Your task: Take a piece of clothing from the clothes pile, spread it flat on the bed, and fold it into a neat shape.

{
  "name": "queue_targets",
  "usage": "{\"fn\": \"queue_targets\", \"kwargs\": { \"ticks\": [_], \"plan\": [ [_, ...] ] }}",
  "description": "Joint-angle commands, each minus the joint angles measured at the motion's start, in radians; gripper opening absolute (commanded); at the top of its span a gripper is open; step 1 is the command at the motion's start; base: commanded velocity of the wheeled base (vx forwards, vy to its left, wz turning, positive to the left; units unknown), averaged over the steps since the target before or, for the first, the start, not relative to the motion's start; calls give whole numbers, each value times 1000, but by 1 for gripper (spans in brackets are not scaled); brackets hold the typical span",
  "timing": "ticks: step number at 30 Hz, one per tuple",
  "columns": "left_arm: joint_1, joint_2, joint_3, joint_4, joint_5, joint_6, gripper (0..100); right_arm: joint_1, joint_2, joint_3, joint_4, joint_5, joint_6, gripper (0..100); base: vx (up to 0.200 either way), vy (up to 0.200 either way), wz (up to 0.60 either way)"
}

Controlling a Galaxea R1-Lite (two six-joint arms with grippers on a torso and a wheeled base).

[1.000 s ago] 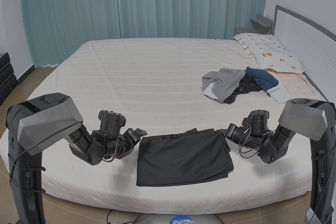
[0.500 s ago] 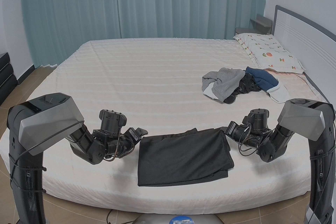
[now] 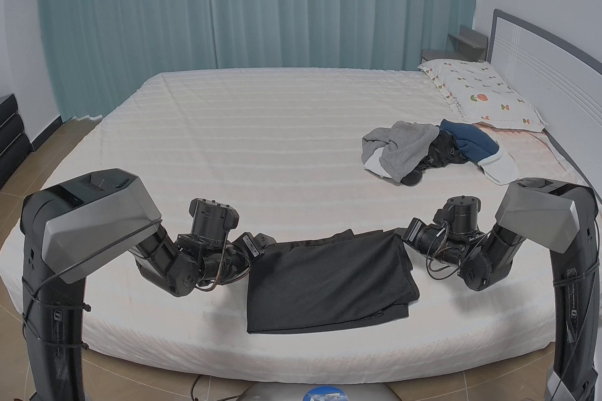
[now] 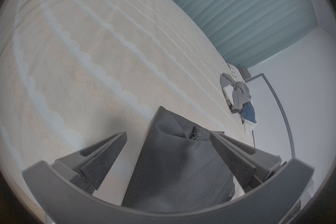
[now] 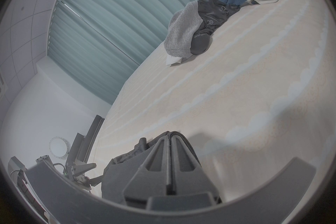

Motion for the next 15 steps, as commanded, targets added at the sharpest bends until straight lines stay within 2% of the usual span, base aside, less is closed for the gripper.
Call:
{"fn": "queue_targets", "kwargs": {
  "ticks": [1, 2, 9, 15],
  "plan": [
    [-2, 10, -5, -2, 0, 0, 100, 0, -1, 2, 0, 0, 0, 0, 0, 0, 0],
    [-2, 12, -5, -4, 2, 0, 0, 0, -1, 2, 0, 0, 0, 0, 0, 0, 0],
    [-18, 36, -19, -10, 88, 0, 0, 0, -2, 12, -27, 0, -2, 0, 0, 0, 0],
    [-18, 41, -25, -7, 121, -5, 0, 0, 3, 7, -29, 0, -2, 0, 0, 0, 0]
  ]
}}
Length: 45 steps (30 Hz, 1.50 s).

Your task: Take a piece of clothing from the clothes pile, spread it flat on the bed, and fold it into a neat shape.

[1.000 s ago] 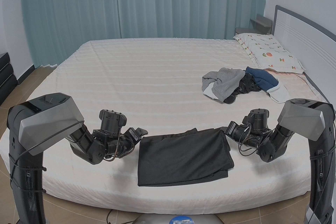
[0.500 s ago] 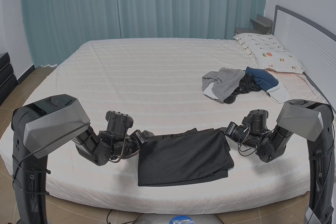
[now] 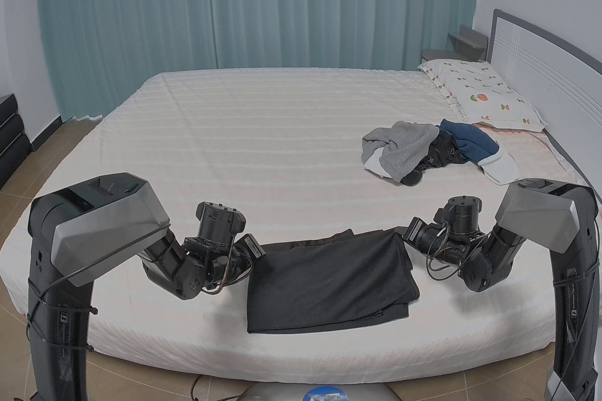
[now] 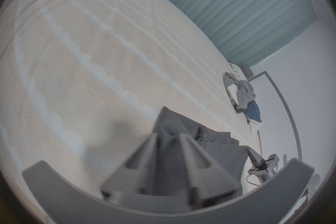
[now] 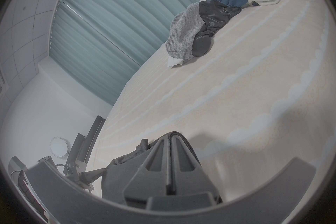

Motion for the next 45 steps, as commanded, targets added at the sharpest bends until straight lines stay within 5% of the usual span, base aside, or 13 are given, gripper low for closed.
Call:
{"fn": "queue_targets", "kwargs": {
  "ticks": [1, 23, 24, 25, 26, 35, 45],
  "plan": [
    [-2, 10, -3, 1, 3, -3, 0, 0, 2, -4, -1, 0, 0, 0, 0, 0, 0],
    [4, 5, 13, -2, 60, -51, 0, 5, 68, -24, -69, -7, 0, 0, 0, 0, 0],
    [4, 3, 13, -2, 58, -51, 0, 7, 70, -24, -69, -7, 0, 100, 0, 0, 0],
    [4, 3, 13, -2, 58, -51, 0, 7, 70, -24, -69, -7, 0, 100, 0, 0, 0],
    [4, 3, 13, -2, 58, -51, 100, 7, 70, -24, -69, -7, 0, 100, 0, 0, 0],
    [7, -10, 19, -4, 55, -71, 100, -20, 4, 56, -101, -6, 0, 100, 0, 0, 0],
    [56, -109, 192, -91, 11, -131, 100, 13, -180, 432, -86, 94, -13, 100, 0, 0, 0]
  ]
}}
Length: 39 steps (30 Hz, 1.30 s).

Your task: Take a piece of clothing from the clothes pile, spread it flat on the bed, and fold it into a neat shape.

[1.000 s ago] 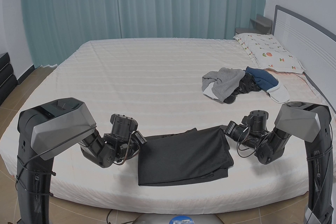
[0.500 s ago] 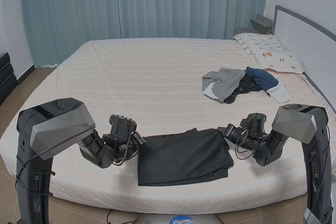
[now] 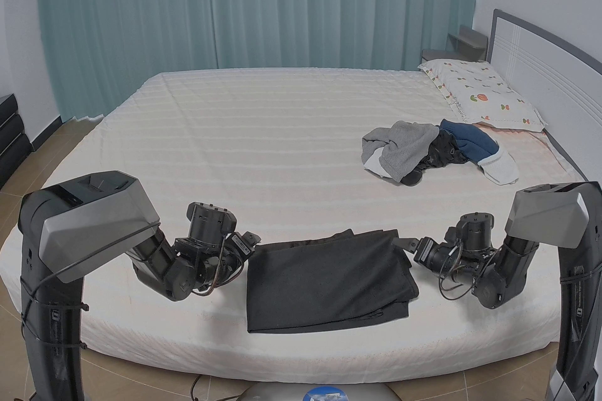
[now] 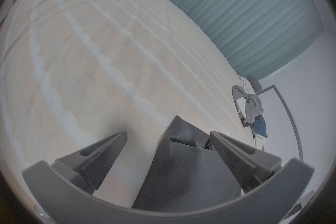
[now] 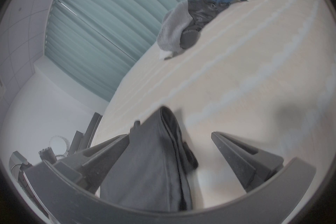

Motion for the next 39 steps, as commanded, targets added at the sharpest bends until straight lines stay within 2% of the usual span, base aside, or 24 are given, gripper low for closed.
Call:
{"fn": "queue_targets", "kwargs": {
  "ticks": [1, 4, 12, 13, 18, 20, 36, 37, 39],
  "plan": [
    [35, -46, 120, -77, -22, -6, 100, 43, -127, 174, 15, 54, -18, 100, 0, 0, 0],
    [49, -43, 118, -80, -27, -2, 100, 74, -138, 177, 77, 54, -31, 100, 0, 0, 0],
    [51, -42, 115, -78, -27, 2, 100, 61, -129, 166, 98, 51, -38, 100, 0, 0, 0],
    [51, -42, 115, -78, -27, 5, 100, 61, -122, 166, 100, 51, -51, 0, 0, 0, 0],
    [52, -43, 117, -80, -27, 9, 100, 64, -142, 180, 150, 48, -97, 0, 0, 0, 0],
    [54, -43, 111, -80, -27, 11, 100, 61, -182, 178, 259, 42, -157, 0, 0, 0, 0],
    [54, -43, 104, -77, -27, 14, 100, 55, -201, 180, 285, 40, -173, 0, 0, 0, 0],
    [54, -45, 104, -77, -27, 14, 100, 55, -201, 181, 285, 40, -179, 100, 0, 0, 0],
    [54, -46, 106, -75, -28, 14, 100, 57, -204, 181, 287, 39, -180, 100, 0, 0, 0]
  ]
}}
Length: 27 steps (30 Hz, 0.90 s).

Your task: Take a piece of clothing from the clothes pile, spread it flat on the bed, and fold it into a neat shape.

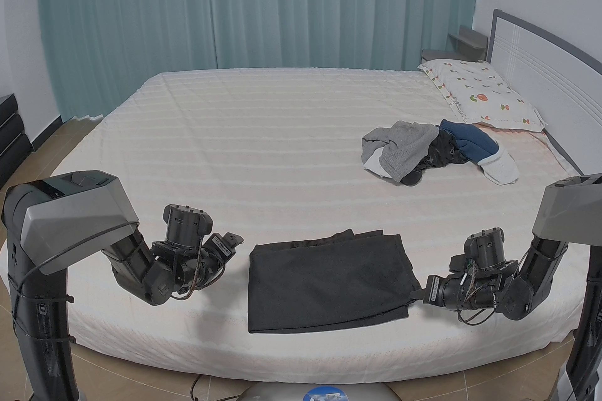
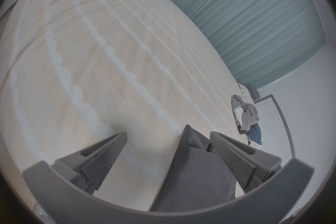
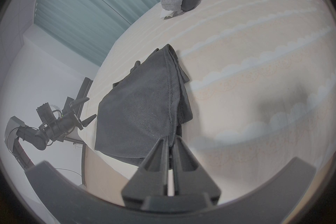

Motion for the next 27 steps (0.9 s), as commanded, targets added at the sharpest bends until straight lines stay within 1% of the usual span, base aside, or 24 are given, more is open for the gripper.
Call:
{"fn": "queue_targets", "kwargs": {
  "ticks": [1, 8, 9, 12, 18, 27],
  "plan": [
    [-2, -3, 1, 1, -1, 1, 100, 2, -10, 0, 7, -1, -1, 100, 0, 0, 0],
    [-7, -11, 12, -2, -4, 2, 100, -20, -79, -11, 34, 0, -1, 100, 0, 0, 0],
    [-10, -11, 17, -4, -22, 2, 100, -41, -78, -31, 31, 0, 5, 100, 0, 0, 0],
    [-13, -14, 17, -5, -28, 1, 100, -70, -66, -57, 37, 0, 8, 100, 0, 0, 0],
    [-25, -11, 11, -2, -31, 4, 100, -96, -35, -91, 39, 3, 13, 100, -200, 0, 0],
    [-34, -6, -20, 3, -36, 4, 100, -107, -6, -120, 33, 5, 16, 100, 0, 0, 0]
  ]
}}
